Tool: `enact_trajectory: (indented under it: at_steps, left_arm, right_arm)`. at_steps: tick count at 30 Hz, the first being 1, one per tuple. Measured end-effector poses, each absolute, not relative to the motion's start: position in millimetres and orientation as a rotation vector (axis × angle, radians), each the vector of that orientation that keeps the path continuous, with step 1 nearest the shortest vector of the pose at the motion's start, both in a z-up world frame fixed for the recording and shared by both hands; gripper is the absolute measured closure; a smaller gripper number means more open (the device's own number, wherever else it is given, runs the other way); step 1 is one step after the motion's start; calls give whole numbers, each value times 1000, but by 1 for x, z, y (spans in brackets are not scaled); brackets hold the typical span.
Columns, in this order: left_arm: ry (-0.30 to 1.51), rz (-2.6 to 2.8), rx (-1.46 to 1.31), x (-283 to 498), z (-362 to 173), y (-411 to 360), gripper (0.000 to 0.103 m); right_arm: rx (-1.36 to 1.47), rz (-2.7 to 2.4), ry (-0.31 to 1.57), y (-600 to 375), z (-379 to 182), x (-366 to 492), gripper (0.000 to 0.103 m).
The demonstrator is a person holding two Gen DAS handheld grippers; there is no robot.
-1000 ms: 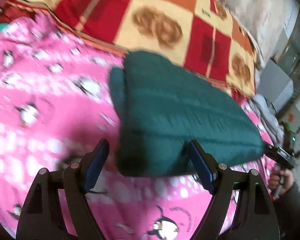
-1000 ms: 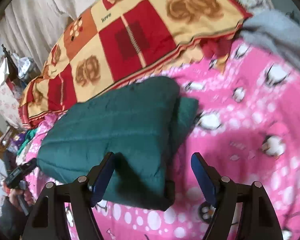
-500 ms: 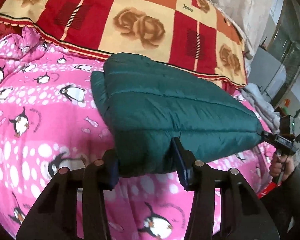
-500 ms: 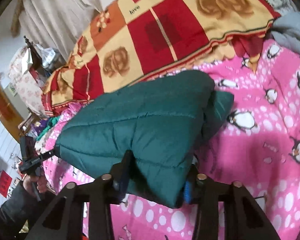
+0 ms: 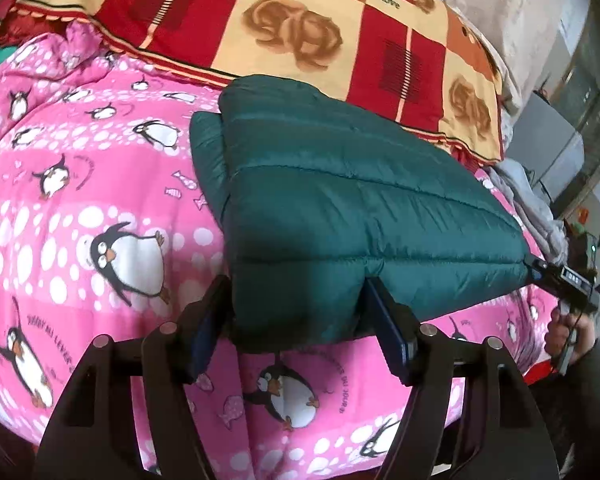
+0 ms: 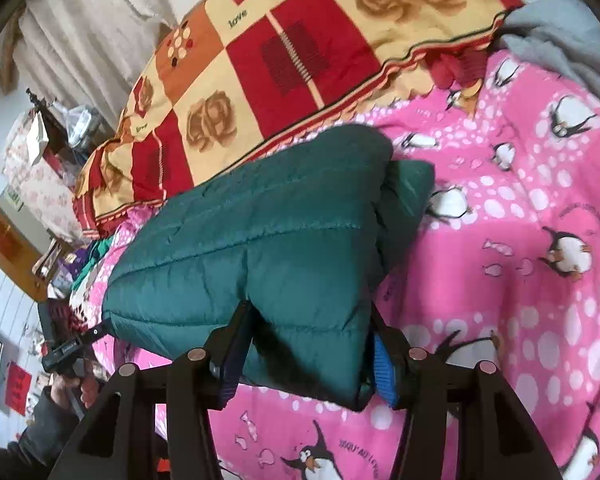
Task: Fold large clothes
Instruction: 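Lower the folded jacket onto the blanket and open both tools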
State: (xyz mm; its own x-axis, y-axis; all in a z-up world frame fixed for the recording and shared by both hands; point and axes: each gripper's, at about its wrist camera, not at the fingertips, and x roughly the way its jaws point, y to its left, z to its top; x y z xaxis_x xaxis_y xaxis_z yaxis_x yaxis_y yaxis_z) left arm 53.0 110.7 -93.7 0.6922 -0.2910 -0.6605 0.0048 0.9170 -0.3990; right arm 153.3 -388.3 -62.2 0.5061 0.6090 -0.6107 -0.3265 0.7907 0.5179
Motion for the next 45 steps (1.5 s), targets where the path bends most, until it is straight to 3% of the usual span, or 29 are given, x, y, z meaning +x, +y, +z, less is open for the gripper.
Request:
enact_trajectory:
  at_steps: [7,13,24,27,36,43,45]
  left_arm:
    - [752,-136,-409,13,-76,95,27]
    - [641,-141,-324,9,-43,47,26]
    - [720,63,-204,96,-73,27,23]
    - [725,68,-195,95,-79,23,22]
    - [762,64,-228,94,-79,25,22]
    - [770,70,-236,96,-78,25,21]
    - [776,64,-234,97,-78,23,13]
  right_arm:
    - [281,379,643,-386,-24,85,48]
    - [-3,392,502,-325,-13,62,48]
    - [97,388,556,-294,-24,133,48]
    - [76,379,682,-278,-48,149,34]
    - [42,268,712,-262,-55,147,21]
    - [70,265,695,-265,-51,144,19]
    - [73,271,703,-265,-52,145,18]
